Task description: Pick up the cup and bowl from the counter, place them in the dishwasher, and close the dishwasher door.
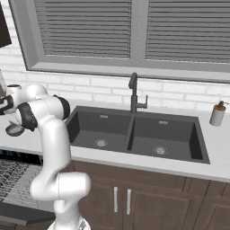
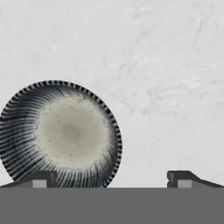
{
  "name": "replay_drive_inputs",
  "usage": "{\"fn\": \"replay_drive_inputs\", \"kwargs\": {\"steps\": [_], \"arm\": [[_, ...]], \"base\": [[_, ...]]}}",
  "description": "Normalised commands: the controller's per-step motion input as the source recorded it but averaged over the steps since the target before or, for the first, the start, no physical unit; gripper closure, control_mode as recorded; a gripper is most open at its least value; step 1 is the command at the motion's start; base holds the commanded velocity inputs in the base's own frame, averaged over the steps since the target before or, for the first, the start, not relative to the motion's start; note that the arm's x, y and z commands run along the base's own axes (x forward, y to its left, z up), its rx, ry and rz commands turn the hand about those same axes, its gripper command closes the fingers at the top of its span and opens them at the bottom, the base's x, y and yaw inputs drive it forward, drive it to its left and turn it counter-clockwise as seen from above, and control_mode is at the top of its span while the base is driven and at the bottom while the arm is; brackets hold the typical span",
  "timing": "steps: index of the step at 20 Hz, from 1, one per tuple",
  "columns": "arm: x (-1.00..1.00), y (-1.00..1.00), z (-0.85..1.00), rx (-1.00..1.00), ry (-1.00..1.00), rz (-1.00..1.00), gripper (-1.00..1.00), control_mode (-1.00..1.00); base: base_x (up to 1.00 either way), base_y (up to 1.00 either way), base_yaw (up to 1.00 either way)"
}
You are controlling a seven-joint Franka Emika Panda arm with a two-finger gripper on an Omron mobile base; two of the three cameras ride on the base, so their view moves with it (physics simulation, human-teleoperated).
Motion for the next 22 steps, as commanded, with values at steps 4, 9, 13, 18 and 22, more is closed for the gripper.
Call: {"fn": "replay_drive_inputs", "kwargs": {"steps": [4,9,13,18,22], "arm": [[0.0,0.01,-0.26,0.0,0.01,0.0,-1.0,-1.0],[0.0,0.05,-0.36,-0.01,0.03,0.0,-1.0,-1.0],[0.0,0.09,-0.34,-0.04,0.04,0.0,-1.0,-1.0],[0.0,0.01,-0.05,0.0,0.0,0.0,-1.0,-1.0],[0.0,0.0,0.0,0.0,0.0,0.0,1.0,-1.0]], "base": [[0.0,0.0,0.0],[0.0,0.0,0.0],[0.0,0.0,0.0],[0.0,0.0,0.0],[0.0,0.0,0.0]]}}
